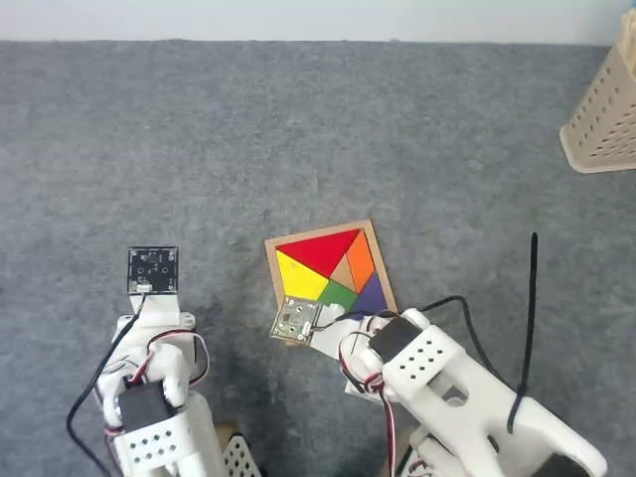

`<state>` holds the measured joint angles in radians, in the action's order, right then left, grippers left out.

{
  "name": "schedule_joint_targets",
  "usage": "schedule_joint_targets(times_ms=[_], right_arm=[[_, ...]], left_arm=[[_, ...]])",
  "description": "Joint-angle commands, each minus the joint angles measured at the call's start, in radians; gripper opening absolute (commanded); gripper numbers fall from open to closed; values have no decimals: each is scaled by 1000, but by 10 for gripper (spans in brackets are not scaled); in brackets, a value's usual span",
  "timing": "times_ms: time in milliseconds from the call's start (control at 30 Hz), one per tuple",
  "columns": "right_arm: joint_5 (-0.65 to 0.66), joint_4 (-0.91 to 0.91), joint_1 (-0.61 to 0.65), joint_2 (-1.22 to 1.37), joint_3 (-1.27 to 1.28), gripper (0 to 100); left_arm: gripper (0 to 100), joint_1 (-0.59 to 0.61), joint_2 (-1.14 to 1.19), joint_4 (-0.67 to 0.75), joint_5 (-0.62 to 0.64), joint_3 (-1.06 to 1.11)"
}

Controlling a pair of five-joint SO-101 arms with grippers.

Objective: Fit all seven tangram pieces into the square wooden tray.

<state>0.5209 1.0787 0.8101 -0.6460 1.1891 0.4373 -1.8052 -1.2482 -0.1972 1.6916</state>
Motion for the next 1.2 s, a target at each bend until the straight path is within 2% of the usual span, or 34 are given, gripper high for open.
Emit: schedule_joint_targets(times_ms=[0, 200, 300, 433, 533, 800, 1000, 1167], right_arm=[[18, -16, 13, 10, 2, 170], [17, -19, 8, -1, -2, 172], [29, -19, 15, -2, -11, 222], [160, -12, 15, -2, -29, 321], [227, -12, 15, -2, -29, 358], [287, -39, 24, 8, -5, 357], [336, -61, 124, 1, 51, 357], [336, -61, 122, 8, 48, 255]], left_arm=[[13, 5, -14, -8, -5, -7], [13, 5, -14, -8, -5, -7], [13, 5, -14, -8, -5, -7], [13, 5, -14, -8, -5, -7], [13, 5, -14, -8, -5, -7], [13, 5, -14, -8, -5, -7], [13, 5, -14, -8, -5, -7], [13, 5, -14, -8, -5, -7]])
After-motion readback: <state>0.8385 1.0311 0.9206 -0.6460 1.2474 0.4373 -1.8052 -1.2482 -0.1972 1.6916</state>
